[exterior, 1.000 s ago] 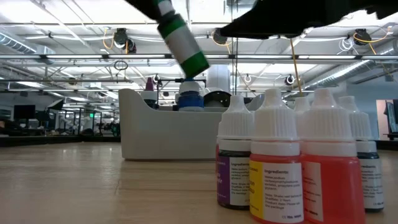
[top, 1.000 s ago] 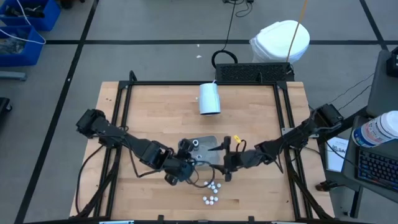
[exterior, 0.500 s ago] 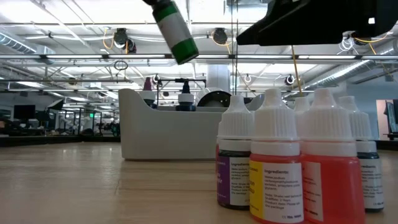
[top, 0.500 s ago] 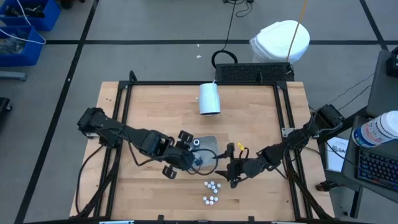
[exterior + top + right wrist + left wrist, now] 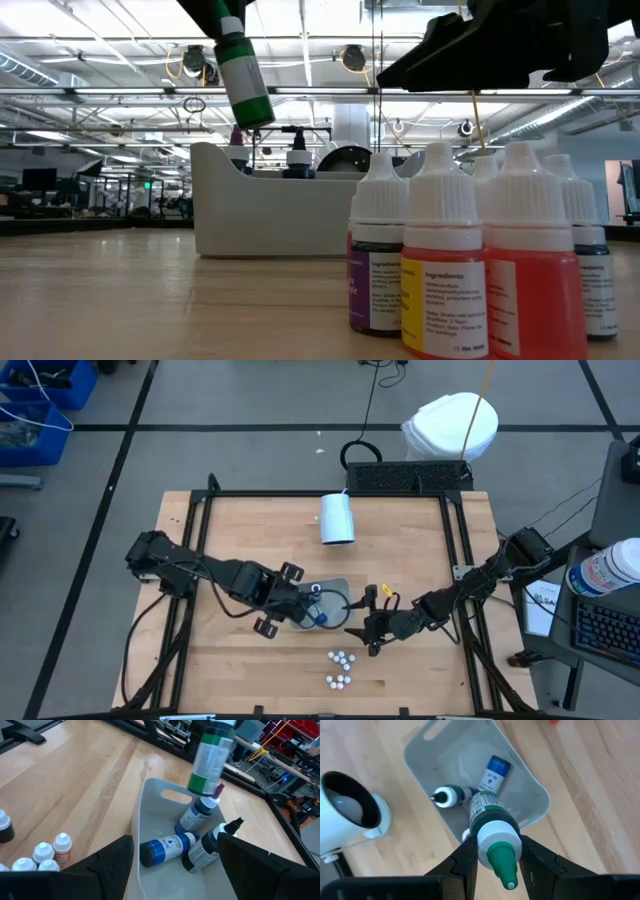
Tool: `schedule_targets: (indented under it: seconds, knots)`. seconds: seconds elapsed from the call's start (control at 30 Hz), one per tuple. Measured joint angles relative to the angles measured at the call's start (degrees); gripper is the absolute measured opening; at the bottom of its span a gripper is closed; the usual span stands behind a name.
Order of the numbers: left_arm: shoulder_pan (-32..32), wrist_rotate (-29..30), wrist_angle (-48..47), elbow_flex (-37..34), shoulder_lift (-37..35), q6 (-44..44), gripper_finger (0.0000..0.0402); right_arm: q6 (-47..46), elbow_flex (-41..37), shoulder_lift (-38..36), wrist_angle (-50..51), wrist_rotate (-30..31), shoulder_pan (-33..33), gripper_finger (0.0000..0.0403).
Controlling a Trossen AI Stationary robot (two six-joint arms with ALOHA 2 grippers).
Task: Pick & Place food coloring
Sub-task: Adjust the large green food coloring bottle on the gray bin
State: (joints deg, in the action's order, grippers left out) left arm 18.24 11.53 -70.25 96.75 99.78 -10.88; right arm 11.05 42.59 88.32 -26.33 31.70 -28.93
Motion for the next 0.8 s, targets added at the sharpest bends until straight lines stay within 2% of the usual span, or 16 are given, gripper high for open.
schedule_targets:
  seconds: [0.3,0.57,0.8]
  knots:
    - [-0.93,-3.39,-2.13,0.64,4.95,-7.35,0.0123,0.5,-0.04,0.02,0.86,-0.13,0.05,0.027]
    - [-1.48,-4.37,-12.09,8.79,13.48,-11.7,0.0123,1.76,-0.07,0.02,0.96,0.02,1.19,0.0269]
    - [-3.1,-4.15,-12.89,8.98,14.74,-12.45,0.0123,1.43,-0.12,0.02,1.31,-0.08,1.51,0.0269]
